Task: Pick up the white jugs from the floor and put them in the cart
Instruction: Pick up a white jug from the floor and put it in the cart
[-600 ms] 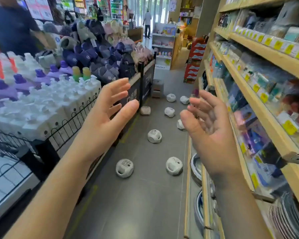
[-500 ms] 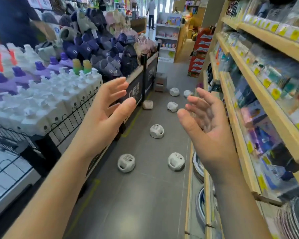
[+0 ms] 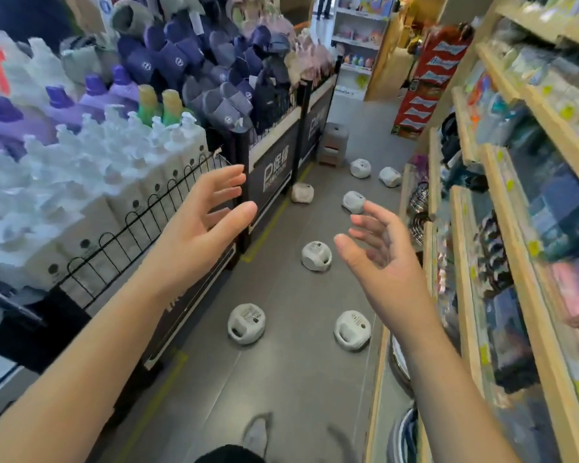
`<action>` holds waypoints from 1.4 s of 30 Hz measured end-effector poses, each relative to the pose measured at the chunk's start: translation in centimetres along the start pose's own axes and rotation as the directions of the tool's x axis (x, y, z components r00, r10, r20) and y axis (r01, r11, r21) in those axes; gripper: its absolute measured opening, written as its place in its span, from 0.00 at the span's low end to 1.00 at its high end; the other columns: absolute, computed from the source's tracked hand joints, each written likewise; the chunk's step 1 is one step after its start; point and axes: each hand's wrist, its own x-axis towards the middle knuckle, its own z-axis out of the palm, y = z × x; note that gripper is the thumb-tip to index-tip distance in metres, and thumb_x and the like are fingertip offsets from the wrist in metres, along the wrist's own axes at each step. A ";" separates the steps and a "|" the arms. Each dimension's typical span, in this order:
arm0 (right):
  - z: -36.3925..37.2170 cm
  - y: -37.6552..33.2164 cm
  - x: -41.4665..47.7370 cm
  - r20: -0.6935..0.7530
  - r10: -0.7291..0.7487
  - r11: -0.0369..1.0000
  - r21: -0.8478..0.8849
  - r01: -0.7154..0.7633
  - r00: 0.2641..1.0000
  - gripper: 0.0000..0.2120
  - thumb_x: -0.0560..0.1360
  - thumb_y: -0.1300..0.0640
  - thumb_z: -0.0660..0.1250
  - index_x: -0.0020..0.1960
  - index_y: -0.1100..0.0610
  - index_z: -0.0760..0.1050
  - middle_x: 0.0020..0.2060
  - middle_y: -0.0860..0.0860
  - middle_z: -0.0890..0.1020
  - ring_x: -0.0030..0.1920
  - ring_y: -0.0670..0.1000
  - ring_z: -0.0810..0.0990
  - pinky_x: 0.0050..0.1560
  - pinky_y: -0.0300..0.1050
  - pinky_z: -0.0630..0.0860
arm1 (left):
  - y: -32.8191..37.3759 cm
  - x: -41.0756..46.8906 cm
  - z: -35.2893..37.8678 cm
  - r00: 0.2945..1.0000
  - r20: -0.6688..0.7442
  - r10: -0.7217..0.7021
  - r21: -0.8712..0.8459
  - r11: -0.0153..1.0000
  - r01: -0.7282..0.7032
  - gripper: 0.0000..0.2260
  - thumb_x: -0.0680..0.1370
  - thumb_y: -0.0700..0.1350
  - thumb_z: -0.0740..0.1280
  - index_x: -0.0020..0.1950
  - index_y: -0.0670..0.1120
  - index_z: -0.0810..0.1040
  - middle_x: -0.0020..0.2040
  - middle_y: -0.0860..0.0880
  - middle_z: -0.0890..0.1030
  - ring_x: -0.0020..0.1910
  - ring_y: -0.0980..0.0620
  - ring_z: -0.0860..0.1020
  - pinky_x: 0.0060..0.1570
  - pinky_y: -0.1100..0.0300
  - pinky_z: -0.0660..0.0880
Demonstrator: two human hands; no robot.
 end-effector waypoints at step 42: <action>26.9 55.6 32.8 0.609 0.588 0.807 -0.398 -0.436 0.532 0.29 0.77 0.48 0.77 0.74 0.48 0.69 0.64 0.48 0.80 0.60 0.43 0.81 0.53 0.32 0.73 | -58.8 10.9 13.1 0.196 -0.306 -0.932 -0.456 0.324 0.829 0.32 0.79 0.57 0.72 0.79 0.49 0.66 0.73 0.48 0.72 0.65 0.54 0.72 0.63 0.61 0.65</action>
